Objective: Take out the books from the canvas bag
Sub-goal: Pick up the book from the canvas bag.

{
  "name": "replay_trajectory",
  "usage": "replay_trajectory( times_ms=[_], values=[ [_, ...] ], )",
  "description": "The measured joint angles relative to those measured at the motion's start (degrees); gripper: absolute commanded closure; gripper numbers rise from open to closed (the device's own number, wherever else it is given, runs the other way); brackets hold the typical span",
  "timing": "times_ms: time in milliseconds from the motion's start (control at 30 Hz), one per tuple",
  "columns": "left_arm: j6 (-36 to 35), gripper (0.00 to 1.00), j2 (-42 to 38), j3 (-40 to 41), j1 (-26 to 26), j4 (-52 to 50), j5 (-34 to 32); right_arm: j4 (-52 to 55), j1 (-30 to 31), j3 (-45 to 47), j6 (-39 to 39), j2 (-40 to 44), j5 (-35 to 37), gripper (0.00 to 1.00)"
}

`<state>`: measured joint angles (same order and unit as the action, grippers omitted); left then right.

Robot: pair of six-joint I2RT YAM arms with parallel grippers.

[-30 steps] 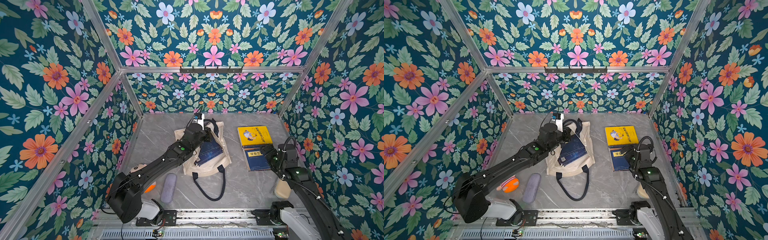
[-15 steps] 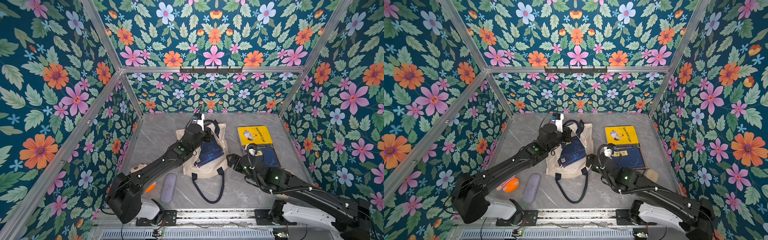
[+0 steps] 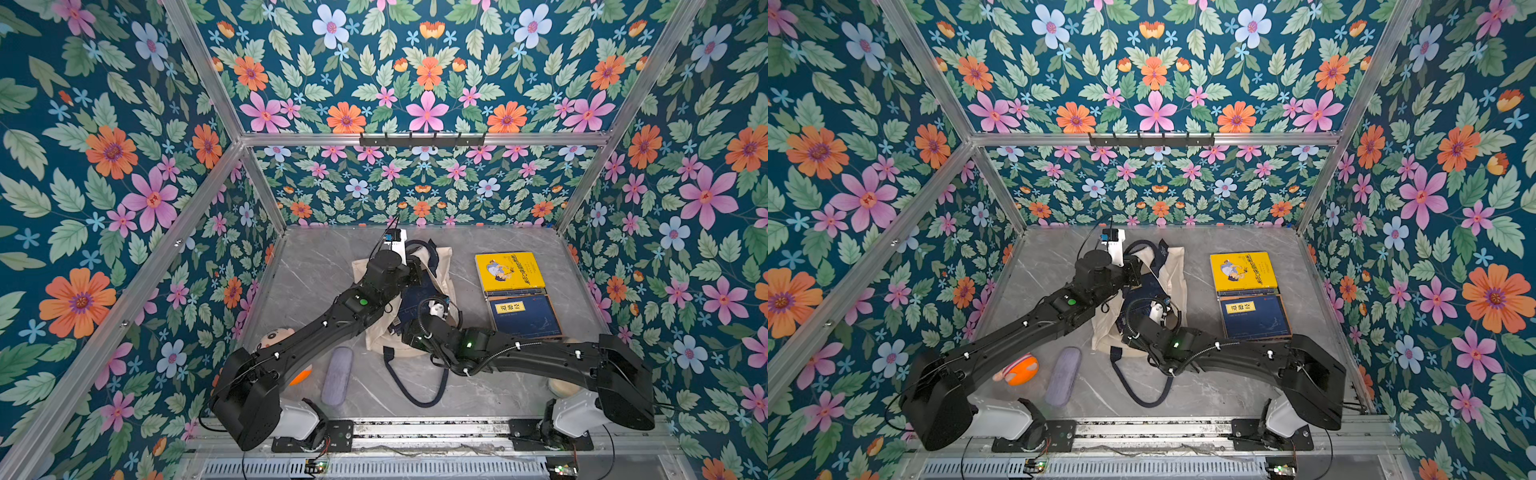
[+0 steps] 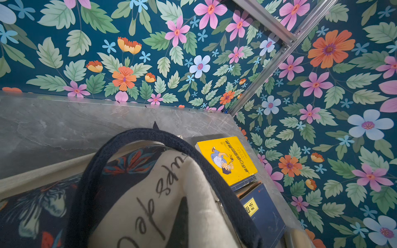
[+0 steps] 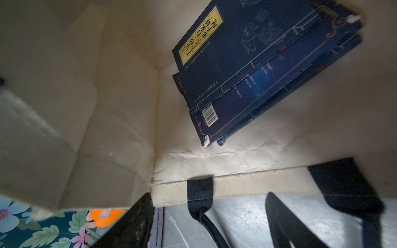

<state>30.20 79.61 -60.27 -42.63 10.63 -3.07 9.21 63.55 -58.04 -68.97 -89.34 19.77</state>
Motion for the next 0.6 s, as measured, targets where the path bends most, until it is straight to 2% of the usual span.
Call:
replay_trajectory(
  times_ms=[267,600],
  values=[
    [1.2,1.0,-0.9,1.4,0.0,1.2,1.1,-4.7,-6.3,-1.8,-1.1,-9.9,-3.1,0.26],
    [2.0,1.0,-0.7,2.4,0.0,3.0,2.1,-9.6,-11.0,-5.7,-2.4,-18.2,-5.9,0.3]
  ],
)
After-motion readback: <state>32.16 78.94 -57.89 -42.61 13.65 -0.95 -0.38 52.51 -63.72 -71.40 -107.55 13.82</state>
